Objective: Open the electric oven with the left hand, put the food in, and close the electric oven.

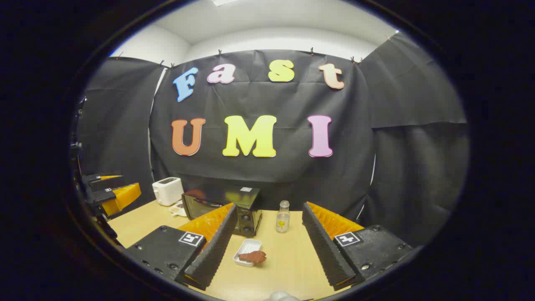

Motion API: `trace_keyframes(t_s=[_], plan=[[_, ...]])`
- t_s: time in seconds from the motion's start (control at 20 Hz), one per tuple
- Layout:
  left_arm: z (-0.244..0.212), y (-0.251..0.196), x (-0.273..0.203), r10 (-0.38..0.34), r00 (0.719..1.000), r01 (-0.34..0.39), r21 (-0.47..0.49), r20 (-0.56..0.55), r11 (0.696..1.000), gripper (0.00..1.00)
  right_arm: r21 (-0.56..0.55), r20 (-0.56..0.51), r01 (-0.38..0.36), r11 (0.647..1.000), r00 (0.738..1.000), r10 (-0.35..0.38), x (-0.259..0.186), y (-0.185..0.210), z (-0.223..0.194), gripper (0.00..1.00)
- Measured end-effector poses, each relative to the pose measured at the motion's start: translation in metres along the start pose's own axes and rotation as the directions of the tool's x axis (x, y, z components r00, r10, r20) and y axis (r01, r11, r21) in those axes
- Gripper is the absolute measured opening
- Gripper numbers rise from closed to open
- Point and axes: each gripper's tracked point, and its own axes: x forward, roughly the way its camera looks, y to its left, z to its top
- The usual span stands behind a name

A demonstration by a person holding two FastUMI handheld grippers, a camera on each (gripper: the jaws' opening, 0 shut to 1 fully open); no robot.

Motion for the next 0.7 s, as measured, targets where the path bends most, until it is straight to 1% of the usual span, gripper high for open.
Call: trace_keyframes(t_s=[0.05, 0.25, 0.3, 0.35, 0.4, 0.45, 0.5, 0.65, 0.7], plan=[[0.000, 0.001, 0.000, -0.001, 1.000, 0.001, 0.002, -0.001, 1.000, 0.96, -0.005, 0.003, 0.002, 1.000, 1.000, -0.002, 0.000, 0.000, 0.000, 0.99], [-0.001, 0.002, 0.005, -0.004, 1.000, 0.004, 0.003, -0.005, 1.000, 0.96, -0.013, -0.007, -0.005, 1.000, 1.000, 0.005, 0.003, 0.002, 0.000, 0.99], [-0.001, 0.002, 0.007, -0.004, 1.000, 0.004, 0.005, -0.006, 1.000, 0.96, -0.017, -0.007, -0.006, 1.000, 1.000, 0.006, 0.004, 0.002, 0.000, 0.97], [-0.001, 0.003, 0.008, -0.001, 1.000, 0.001, 0.005, -0.006, 1.000, 0.96, -0.018, -0.008, -0.007, 1.000, 1.000, 0.007, 0.005, 0.002, 0.000, 0.99], [-0.001, 0.004, 0.008, 0.001, 1.000, -0.001, 0.004, -0.007, 1.000, 0.96, -0.017, -0.006, -0.008, 1.000, 1.000, 0.008, 0.006, 0.002, 0.001, 0.96], [-0.001, 0.006, 0.009, 0.007, 1.000, -0.007, 0.005, -0.005, 1.000, 0.96, -0.015, -0.005, -0.009, 1.000, 1.000, 0.009, 0.008, 0.003, 0.001, 0.96], [-0.001, 0.009, 0.010, 0.012, 1.000, -0.012, 0.005, -0.005, 1.000, 0.97, -0.014, -0.010, -0.013, 1.000, 1.000, 0.012, 0.010, 0.004, 0.001, 0.99], [0.000, 0.012, 0.013, 0.019, 1.000, -0.019, 0.003, -0.003, 1.000, 0.96, -0.012, -0.011, -0.020, 1.000, 1.000, 0.019, 0.014, 0.007, 0.000, 0.96], [-0.001, 0.013, 0.014, 0.021, 1.000, -0.021, 0.007, -0.003, 1.000, 0.96, -0.011, -0.012, -0.023, 1.000, 1.000, 0.023, 0.015, 0.007, 0.000, 0.99]])
